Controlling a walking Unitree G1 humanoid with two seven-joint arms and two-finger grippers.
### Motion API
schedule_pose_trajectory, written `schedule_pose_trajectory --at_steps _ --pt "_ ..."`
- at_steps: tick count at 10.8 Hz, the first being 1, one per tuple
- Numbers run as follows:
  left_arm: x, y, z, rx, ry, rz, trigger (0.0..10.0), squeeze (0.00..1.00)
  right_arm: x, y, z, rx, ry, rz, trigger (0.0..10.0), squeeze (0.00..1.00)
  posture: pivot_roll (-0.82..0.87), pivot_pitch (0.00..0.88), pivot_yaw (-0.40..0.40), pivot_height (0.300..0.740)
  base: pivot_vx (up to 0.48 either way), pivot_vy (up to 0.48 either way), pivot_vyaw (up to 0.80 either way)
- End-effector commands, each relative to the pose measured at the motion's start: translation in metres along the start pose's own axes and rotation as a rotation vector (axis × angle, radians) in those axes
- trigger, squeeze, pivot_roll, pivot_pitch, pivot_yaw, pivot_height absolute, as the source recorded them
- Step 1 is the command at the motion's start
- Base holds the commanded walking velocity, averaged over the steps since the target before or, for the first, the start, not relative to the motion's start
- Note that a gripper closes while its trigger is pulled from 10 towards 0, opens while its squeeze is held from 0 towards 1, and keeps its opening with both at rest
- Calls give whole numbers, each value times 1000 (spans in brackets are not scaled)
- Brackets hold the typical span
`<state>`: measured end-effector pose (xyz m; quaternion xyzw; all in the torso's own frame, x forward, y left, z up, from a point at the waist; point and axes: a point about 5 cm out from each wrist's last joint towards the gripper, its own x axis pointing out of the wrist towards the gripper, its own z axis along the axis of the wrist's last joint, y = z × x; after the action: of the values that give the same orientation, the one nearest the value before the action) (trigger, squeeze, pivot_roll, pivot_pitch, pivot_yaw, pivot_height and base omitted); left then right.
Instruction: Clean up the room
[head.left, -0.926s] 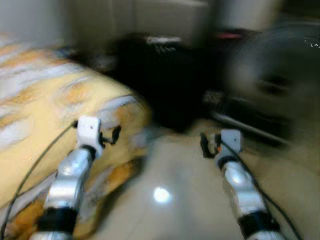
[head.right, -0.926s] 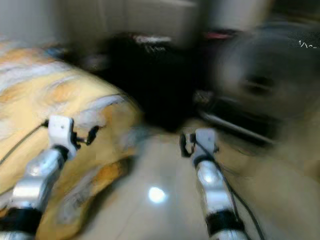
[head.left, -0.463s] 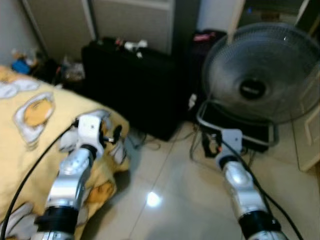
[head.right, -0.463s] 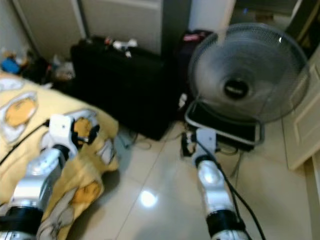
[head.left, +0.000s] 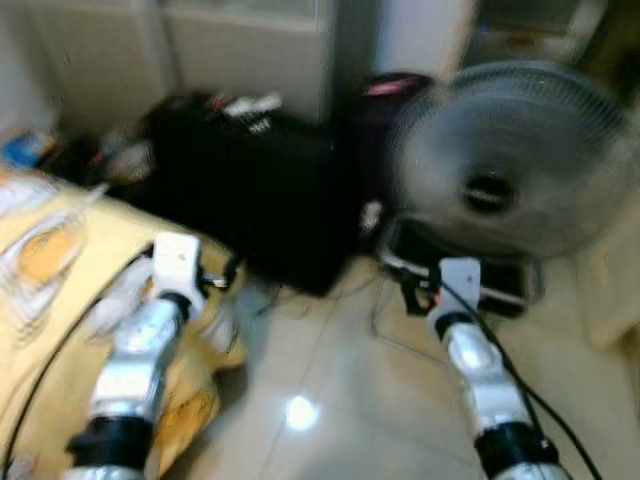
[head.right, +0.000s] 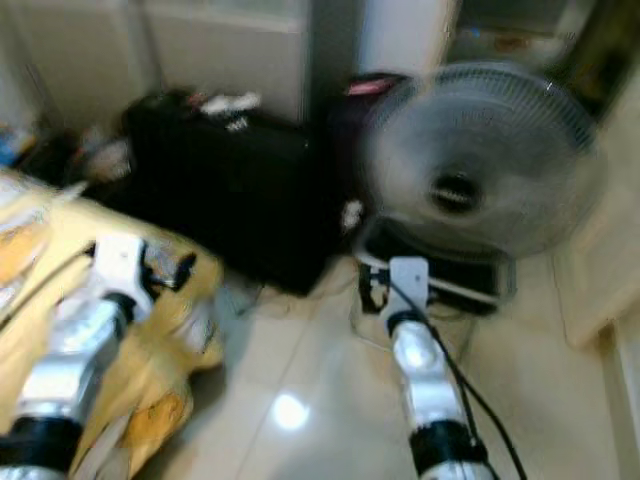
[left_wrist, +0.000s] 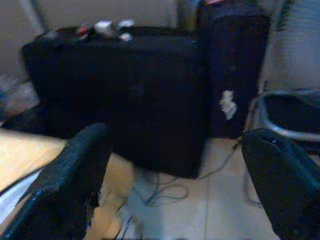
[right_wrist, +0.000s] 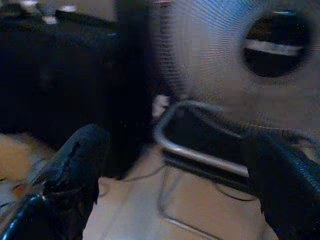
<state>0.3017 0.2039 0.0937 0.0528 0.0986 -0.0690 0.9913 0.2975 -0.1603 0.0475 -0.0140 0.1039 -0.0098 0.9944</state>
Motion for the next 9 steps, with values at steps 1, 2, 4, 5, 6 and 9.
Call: schedule_pose_trajectory --at_steps 1,2,4,5,6,9 --pt "3 -10 2 -7 -4 -29 10000 0 0 -11 4 -16 -13 -32 10000 0 -15 0 11 740 349 0 0" --pt "3 -10 2 -8 -4 -29 10000 0 0 -11 4 -16 -12 -32 10000 0 -15 0 11 740 349 0 0" --pt "3 -9 2 -8 -3 -28 10000 0 0 -10 4 -4 -2 -34 10000 0 -15 0 11 740 347 0 -784" --pt "3 -9 2 -9 -2 -27 10000 0 0 -10 3 -4 -2 -34 10000 0 -14 0 10 740 349 0 -788" --pt "3 -9 1 -9 -2 -26 10000 0 -1 -10 3 -9 -4 -32 10000 0 -14 0 10 740 345 0 -788" --pt "1 -7 0 12 1 -32 10000 0 -2 -10 4 -19 -13 -29 10000 0 -9 0 3 740 345 0 -410"
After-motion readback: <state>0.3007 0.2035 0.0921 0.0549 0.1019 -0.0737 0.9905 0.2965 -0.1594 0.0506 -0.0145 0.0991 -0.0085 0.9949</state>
